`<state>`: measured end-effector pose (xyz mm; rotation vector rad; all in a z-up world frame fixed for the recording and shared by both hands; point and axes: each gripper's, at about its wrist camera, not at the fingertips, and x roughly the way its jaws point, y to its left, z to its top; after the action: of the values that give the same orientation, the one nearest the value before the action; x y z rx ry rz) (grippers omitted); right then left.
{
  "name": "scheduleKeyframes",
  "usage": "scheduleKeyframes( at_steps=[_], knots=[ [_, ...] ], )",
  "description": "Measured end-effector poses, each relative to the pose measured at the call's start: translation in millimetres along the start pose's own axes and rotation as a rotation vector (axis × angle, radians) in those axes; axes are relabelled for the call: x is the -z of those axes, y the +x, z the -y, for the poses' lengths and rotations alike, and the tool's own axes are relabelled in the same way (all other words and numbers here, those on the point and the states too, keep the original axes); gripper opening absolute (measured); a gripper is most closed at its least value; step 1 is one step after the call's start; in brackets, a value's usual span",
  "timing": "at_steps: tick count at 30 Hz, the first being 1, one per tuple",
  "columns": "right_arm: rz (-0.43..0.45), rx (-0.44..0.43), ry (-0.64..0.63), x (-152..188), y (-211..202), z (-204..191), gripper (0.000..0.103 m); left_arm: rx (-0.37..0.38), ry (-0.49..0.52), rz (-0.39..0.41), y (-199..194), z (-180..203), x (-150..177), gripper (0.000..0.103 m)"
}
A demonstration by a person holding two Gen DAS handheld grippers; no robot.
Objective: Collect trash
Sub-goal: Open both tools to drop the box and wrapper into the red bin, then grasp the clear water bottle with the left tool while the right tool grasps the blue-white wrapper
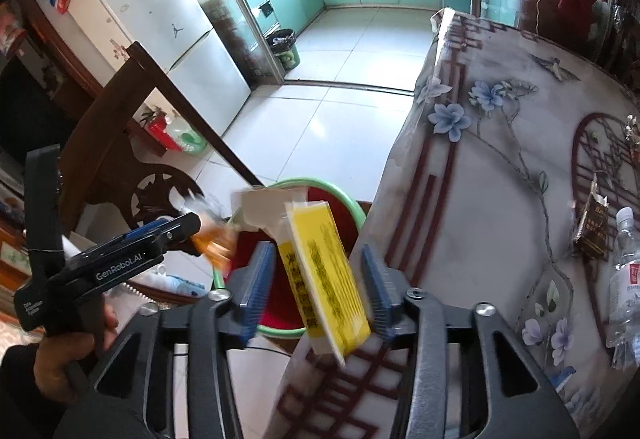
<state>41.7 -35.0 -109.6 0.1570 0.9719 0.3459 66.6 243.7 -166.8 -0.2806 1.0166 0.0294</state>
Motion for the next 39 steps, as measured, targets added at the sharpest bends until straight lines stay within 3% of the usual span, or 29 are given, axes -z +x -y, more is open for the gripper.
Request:
scheduleKeyframes(
  at_steps=[6,13,20,23,28,33,37,38,39],
  knots=[
    [0.017,0.044,0.044,3.4,-11.7,13.2,0.058,0.024,0.022,0.008,-2.9,8.7,-2.1,0.058],
    [0.042,0.155,0.160,26.0,-44.7,66.1,0.059,0.089,0.103,0.012,-10.2,46.0,4.0,0.058],
    [0.080,0.317,0.276,54.0,-103.3,153.3,0.060,0.153,0.189,-0.008,-15.1,106.2,21.4,0.058],
    [0.081,0.375,0.335,60.9,-129.1,211.4,0.061,0.177,0.210,0.001,-22.3,133.8,31.9,0.058],
    [-0.004,0.438,0.293,56.9,-143.3,293.8,0.061,0.181,0.210,0.004,-29.3,177.2,52.4,0.058],
    [-0.083,0.346,0.210,39.2,-122.9,351.2,0.064,0.177,0.244,-0.003,-33.0,231.8,78.6,0.058],
    [-0.258,0.202,0.056,35.3,-77.7,371.0,0.075,0.172,0.279,-0.027,-31.8,276.4,97.7,0.058],
    [-0.257,0.202,0.009,34.0,-72.7,371.0,0.075,0.179,0.292,-0.035,-30.8,290.2,103.0,0.058],
    [-0.238,0.174,-0.012,32.0,-73.3,370.7,0.065,0.186,0.302,-0.041,-29.6,301.0,106.9,0.058]
  ],
)
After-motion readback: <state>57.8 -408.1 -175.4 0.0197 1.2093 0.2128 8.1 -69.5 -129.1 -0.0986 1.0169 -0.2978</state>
